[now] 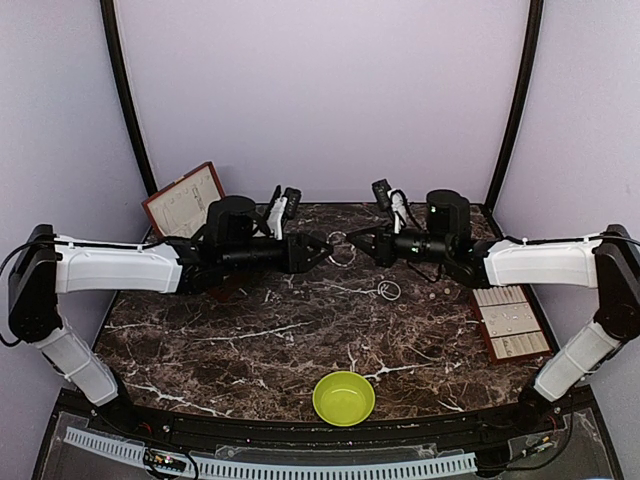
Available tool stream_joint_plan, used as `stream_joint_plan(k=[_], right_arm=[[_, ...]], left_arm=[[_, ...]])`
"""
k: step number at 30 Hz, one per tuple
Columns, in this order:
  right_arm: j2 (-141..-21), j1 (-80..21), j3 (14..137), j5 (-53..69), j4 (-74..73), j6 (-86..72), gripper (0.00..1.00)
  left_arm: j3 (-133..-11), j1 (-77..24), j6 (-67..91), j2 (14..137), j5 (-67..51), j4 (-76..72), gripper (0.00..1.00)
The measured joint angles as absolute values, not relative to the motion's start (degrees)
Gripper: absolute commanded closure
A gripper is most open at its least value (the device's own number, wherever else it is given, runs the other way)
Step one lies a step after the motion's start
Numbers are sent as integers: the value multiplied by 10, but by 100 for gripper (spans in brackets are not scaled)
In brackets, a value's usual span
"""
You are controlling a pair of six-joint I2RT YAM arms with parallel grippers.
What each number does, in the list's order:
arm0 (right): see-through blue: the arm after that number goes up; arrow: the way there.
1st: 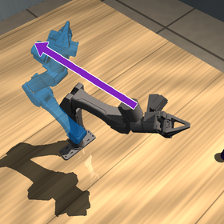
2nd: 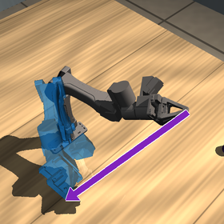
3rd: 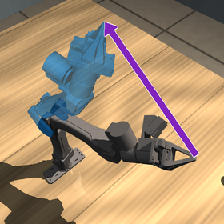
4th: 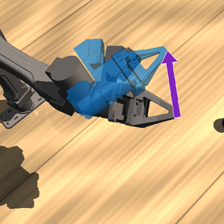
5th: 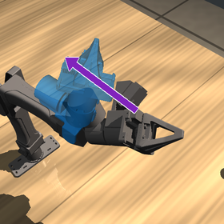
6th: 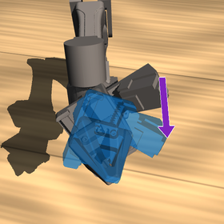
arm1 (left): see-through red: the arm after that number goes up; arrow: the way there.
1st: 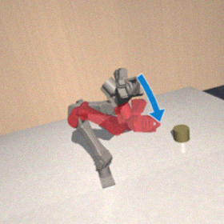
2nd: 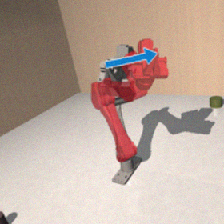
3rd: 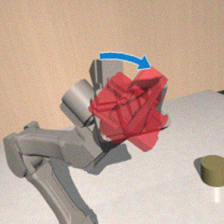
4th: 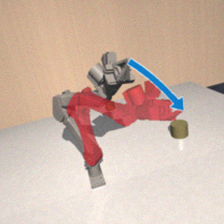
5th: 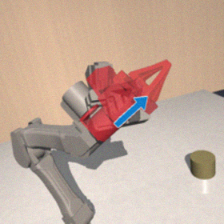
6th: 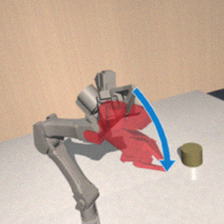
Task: Organize the mixed jewelry
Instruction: Pass from the right arm to the left
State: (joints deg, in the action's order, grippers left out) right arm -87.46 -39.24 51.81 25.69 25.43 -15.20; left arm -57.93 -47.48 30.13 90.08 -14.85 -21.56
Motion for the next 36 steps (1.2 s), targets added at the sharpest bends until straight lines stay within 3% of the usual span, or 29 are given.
stream_joint_plan(k=[13, 23, 27, 29, 36], right_arm=[[-875, -398, 518, 248, 254, -143, 100], [-875, -400, 518, 234, 253, -137, 98], [-875, -402, 518, 223, 255, -137, 62], [-875, -402, 516, 216, 260, -138, 50], [-865, -404, 496, 193, 275, -144, 21]], left_arm=[[-581, -475, 338, 915, -159, -247, 94], [-581, -474, 356, 918, -156, -251, 100], [-581, -474, 360, 918, -156, -252, 100], [-581, -474, 360, 918, -155, -252, 100], [-581, -474, 360, 918, -138, -250, 100]])
